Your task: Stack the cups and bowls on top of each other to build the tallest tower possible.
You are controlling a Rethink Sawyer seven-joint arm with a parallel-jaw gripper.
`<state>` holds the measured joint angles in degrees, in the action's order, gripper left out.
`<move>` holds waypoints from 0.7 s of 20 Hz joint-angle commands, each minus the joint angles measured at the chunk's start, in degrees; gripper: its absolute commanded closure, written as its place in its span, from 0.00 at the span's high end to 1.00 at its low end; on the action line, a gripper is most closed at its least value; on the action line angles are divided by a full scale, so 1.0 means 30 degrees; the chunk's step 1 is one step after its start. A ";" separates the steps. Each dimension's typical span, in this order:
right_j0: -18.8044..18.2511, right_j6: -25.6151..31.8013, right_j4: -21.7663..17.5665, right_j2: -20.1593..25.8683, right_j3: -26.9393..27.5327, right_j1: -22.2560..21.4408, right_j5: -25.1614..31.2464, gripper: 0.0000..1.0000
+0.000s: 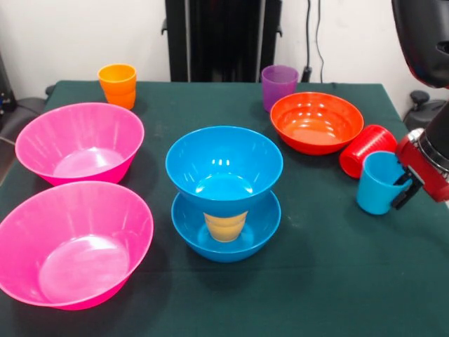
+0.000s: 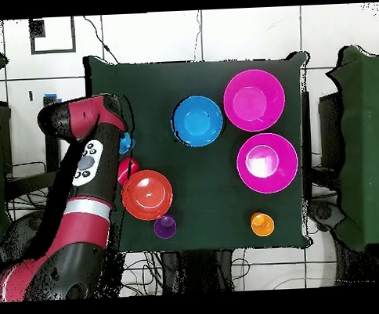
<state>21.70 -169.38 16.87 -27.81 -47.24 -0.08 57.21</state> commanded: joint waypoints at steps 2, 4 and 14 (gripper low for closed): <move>0.0356 0.2173 -0.1393 0.1882 0.0095 -0.0068 0.1557 0.00; 0.0247 0.2268 -0.1355 0.1840 0.0285 -0.0256 0.1708 0.00; -0.1261 0.5005 -0.1479 0.1864 0.3001 -0.0934 0.3816 0.00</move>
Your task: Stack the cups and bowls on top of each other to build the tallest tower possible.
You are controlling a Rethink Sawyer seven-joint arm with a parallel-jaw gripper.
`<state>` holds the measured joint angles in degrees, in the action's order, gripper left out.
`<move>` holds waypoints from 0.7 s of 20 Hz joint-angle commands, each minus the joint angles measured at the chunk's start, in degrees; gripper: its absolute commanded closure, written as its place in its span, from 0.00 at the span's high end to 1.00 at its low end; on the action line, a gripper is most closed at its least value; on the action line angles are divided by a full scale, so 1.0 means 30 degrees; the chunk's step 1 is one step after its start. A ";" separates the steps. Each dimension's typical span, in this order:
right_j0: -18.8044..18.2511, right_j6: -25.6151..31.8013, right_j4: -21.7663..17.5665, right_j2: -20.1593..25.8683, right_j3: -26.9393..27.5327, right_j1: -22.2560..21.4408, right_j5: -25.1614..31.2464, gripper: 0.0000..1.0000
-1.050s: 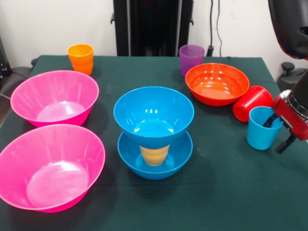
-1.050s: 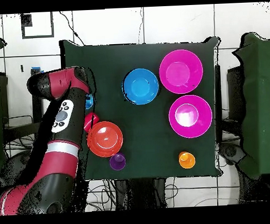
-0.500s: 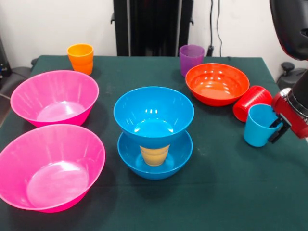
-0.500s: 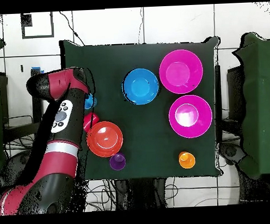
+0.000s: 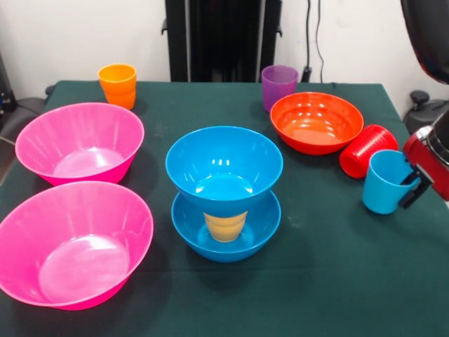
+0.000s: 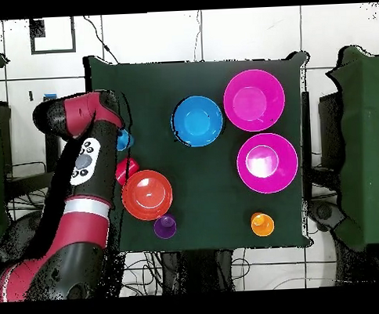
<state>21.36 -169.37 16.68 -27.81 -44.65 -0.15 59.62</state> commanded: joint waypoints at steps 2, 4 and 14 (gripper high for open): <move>-0.1636 0.6541 -0.1376 0.2545 0.2089 -0.1472 0.2636 0.00; -0.2054 0.7904 -0.1447 0.3022 0.2084 -0.1887 0.2359 0.00; -0.2459 1.1551 -0.2138 0.3591 -0.0947 -0.5902 0.2146 0.00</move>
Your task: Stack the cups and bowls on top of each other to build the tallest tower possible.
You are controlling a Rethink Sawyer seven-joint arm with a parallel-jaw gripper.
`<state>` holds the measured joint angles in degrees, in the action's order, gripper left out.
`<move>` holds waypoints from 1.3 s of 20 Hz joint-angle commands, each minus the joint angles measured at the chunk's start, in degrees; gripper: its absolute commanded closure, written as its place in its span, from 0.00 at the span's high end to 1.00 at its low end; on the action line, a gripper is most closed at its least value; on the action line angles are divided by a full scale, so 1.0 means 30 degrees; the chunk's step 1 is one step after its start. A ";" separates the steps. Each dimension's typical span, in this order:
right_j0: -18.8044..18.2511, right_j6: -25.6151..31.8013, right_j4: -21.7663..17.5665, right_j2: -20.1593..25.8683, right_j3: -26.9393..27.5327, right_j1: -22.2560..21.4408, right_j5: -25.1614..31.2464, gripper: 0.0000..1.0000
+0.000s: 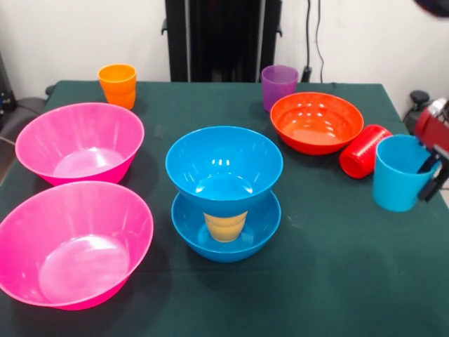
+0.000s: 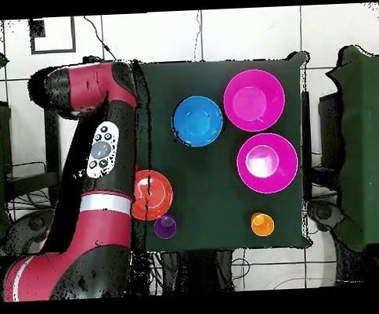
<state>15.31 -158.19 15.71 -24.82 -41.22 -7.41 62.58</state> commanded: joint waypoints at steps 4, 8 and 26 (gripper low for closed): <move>-0.0752 0.8603 -0.1705 0.2857 -0.2532 -0.4587 0.1825 0.00; -0.0914 0.9242 -0.1561 0.2800 -0.2538 -0.5626 0.3119 0.00; -0.1837 1.3074 -0.3175 0.2654 -0.3718 -0.7366 0.4108 0.00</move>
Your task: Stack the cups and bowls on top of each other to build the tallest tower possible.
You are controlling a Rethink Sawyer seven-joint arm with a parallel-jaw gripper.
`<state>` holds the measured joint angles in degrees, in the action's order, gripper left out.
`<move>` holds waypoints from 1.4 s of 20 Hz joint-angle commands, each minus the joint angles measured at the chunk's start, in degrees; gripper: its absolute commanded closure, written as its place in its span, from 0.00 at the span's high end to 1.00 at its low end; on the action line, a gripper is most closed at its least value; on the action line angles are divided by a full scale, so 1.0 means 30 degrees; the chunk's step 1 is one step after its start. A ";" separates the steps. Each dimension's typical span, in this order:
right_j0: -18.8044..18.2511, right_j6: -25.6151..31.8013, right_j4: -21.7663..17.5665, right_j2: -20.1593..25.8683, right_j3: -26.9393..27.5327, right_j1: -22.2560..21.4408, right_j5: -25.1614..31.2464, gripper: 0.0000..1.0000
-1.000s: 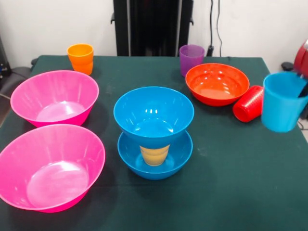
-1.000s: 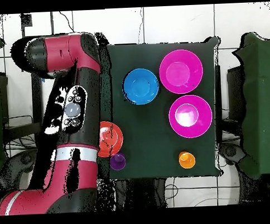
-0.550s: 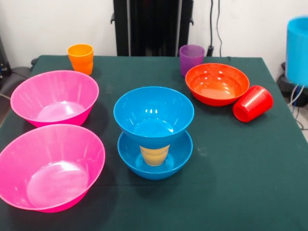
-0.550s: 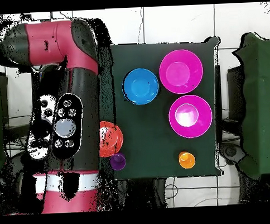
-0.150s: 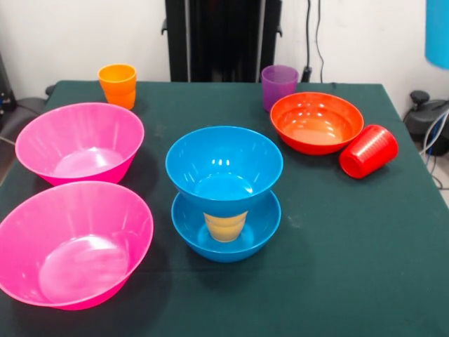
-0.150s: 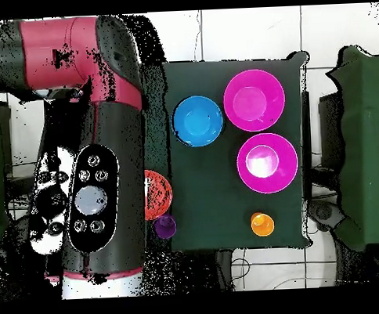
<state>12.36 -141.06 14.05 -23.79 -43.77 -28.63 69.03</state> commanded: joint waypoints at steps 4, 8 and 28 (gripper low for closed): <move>-0.1061 0.7976 -0.3061 0.2371 -0.3424 -0.0489 0.1291 0.00; -0.1496 0.8575 -0.3427 0.2763 -0.4229 -0.0612 -0.0007 0.00; -0.2609 0.8152 -0.4698 0.4029 -0.6855 -0.0682 -0.2534 0.00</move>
<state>5.63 -128.77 4.16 -19.76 -55.02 -31.47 63.87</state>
